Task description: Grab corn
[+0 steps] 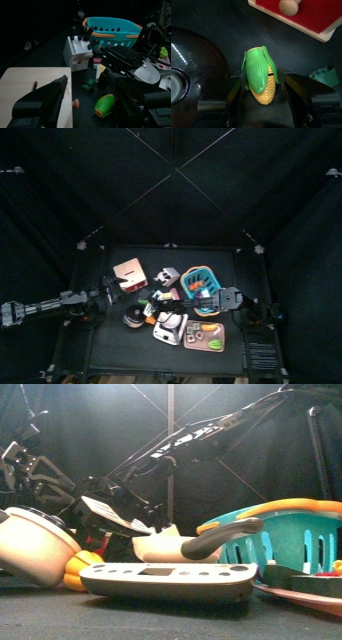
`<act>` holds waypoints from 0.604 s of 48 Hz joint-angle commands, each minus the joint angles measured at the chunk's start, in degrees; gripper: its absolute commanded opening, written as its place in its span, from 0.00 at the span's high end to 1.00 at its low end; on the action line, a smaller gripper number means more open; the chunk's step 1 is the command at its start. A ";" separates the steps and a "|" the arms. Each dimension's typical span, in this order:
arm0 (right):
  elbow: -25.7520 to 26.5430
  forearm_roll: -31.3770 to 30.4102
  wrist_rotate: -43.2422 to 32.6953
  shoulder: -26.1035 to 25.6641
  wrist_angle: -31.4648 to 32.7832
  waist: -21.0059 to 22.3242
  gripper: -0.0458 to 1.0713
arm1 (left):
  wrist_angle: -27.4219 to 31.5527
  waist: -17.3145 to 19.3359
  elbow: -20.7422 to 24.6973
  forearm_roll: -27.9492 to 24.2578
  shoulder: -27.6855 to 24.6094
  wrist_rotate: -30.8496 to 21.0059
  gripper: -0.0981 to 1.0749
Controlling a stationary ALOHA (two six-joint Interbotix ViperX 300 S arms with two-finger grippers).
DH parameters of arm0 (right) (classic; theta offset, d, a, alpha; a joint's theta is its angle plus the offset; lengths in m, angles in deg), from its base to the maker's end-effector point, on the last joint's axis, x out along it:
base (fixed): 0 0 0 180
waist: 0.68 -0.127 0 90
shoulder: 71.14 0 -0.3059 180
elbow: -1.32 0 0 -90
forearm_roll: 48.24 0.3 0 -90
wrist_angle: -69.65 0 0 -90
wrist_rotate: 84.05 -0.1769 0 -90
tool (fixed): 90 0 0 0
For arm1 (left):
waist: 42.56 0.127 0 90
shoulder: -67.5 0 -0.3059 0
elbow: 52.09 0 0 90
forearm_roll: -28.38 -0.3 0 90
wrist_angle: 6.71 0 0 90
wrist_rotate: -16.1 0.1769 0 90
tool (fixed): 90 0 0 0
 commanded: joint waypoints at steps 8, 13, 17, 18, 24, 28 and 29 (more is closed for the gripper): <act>0.88 0.09 0.00 -1.14 0.00 -0.18 0.29 | -0.26 0.09 0.79 -0.09 -0.26 0.09 0.08; 0.88 0.09 0.00 -1.23 0.09 -0.18 0.31 | -0.26 0.09 0.79 -0.09 -0.26 0.09 0.08; 0.88 0.09 0.09 -1.58 0.26 -0.18 0.31 | -0.26 0.09 0.79 -0.09 -0.26 0.09 0.08; 0.88 0.09 0.09 -1.76 0.44 -0.09 0.31 | -0.26 0.09 0.79 -0.09 -0.26 0.09 0.08; 0.88 -0.18 0.09 -2.81 1.32 -0.18 0.31 | -0.26 0.09 0.79 -0.09 -0.26 0.09 0.08; 0.88 -0.35 0.09 -3.60 1.41 -0.18 0.31 | -0.26 0.09 0.79 -0.09 -0.18 0.09 0.08; 0.88 -0.35 0.09 -3.69 1.49 -0.18 0.31 | -0.26 0.09 0.79 -0.09 -0.18 0.00 0.08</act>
